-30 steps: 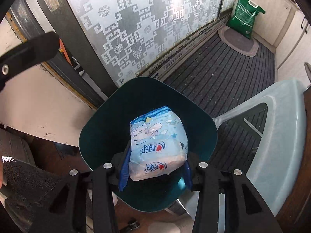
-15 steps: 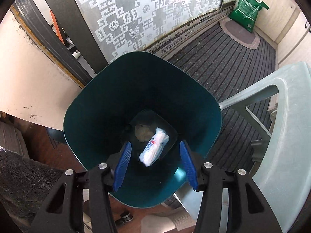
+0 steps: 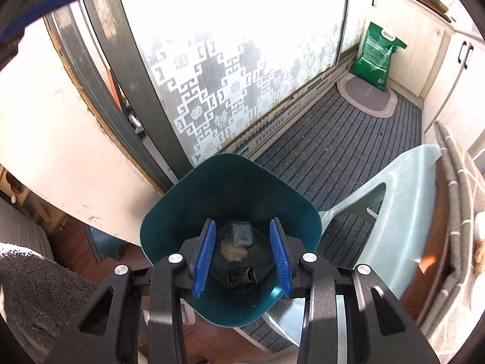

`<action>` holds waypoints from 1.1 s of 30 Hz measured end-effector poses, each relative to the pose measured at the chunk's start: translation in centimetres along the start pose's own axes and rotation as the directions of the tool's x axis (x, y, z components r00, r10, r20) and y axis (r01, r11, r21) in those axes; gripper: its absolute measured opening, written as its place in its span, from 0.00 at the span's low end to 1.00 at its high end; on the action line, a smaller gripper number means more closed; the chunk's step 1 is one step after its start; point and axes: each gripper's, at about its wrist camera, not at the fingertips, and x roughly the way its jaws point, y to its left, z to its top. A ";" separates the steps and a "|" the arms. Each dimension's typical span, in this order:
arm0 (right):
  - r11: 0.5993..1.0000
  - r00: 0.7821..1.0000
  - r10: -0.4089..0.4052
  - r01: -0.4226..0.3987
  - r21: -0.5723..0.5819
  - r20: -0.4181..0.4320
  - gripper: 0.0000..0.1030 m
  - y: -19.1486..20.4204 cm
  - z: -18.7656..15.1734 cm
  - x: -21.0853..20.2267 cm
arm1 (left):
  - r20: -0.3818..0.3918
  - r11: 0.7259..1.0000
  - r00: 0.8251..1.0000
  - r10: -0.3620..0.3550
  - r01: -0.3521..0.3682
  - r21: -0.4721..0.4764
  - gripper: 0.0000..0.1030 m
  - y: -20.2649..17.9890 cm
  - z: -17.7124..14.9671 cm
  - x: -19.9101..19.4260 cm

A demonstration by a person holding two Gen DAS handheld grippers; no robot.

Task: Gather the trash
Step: 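Open the right tool and left tool to drop items into the bin, then move both tools back toward the cushion and its remaining items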

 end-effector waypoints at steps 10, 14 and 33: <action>0.997 0.986 -0.054 0.044 0.065 0.156 0.36 -3.9 -0.2 -6.9 | 0.006 0.999 1.000 -0.025 0.025 0.027 0.21 -2.8 0.3 0.9; 0.989 0.975 -0.113 0.092 0.112 0.191 0.36 -6.4 -1.0 -9.1 | -0.008 0.998 0.999 -0.043 0.044 0.047 0.21 -4.5 0.1 1.8; 0.902 0.919 -0.365 0.308 0.302 0.152 0.36 -18.3 -6.9 -12.5 | -0.113 0.981 0.983 -0.147 0.159 0.111 0.28 -13.2 -2.0 7.4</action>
